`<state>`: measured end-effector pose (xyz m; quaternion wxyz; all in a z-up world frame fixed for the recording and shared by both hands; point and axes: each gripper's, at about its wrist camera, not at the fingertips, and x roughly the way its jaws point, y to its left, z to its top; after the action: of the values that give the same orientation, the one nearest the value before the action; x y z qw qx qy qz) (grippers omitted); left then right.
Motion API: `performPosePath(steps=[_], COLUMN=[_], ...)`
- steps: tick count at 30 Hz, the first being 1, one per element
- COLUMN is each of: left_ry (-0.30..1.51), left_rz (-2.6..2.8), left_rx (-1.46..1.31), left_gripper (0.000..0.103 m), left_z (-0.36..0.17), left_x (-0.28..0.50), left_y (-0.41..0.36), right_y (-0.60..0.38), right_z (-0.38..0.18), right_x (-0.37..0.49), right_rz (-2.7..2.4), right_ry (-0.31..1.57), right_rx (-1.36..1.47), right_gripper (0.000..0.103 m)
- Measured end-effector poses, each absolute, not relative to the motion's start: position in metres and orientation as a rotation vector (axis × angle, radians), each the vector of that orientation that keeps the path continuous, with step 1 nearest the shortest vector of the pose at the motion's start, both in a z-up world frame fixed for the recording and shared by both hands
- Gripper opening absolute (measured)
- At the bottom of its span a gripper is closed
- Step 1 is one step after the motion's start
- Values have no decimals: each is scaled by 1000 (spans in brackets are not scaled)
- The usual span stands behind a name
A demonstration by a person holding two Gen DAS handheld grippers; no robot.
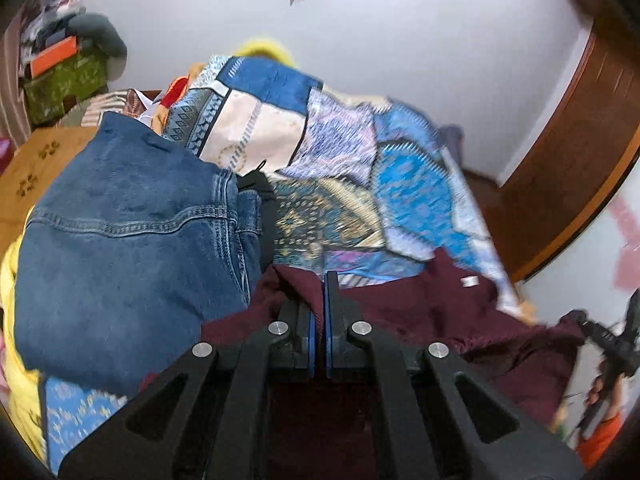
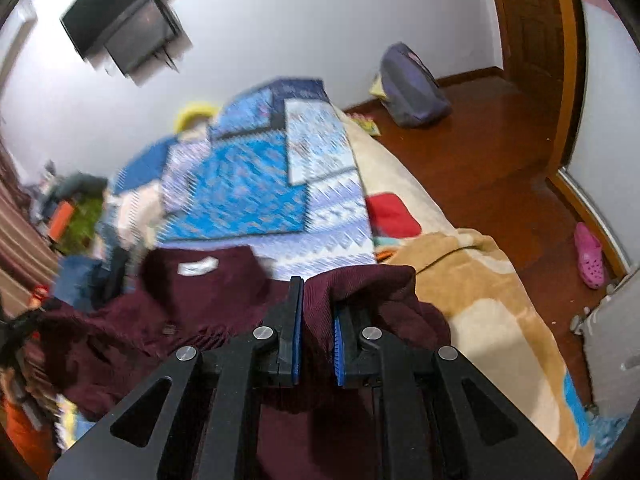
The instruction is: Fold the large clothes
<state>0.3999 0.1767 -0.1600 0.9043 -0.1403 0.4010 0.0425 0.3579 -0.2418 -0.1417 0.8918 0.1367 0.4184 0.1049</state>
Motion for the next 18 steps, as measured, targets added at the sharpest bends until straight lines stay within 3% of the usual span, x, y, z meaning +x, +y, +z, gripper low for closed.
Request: performPosePath(steps=[6,8,12,14,16,18], left_ry=[886,912,957,976,939,890], left_rz=[120,110,71,58,30,30], left_rx=[-143,-114,-89,-109,-168,-188], left_gripper=[5,6,19,31,50,55], left_z=[-190,-194,-190,-183,-168,-153], left_x=[421,421,417,413,403,395], left_y=[162,159,154,154,154,153], right_y=[-233,-228,-217,-214,-213,-213], right_z=[-174,-177,-167,-156,-141,-125], right_x=[374,369,354,344,331,316], right_rz=[194,194,171,159,160,189], right_ry=[966,997,1031,1041,994,950], right_rx=[168,116,-36,-87,-112,-114], right_gripper=[11,18,30,40,45,52])
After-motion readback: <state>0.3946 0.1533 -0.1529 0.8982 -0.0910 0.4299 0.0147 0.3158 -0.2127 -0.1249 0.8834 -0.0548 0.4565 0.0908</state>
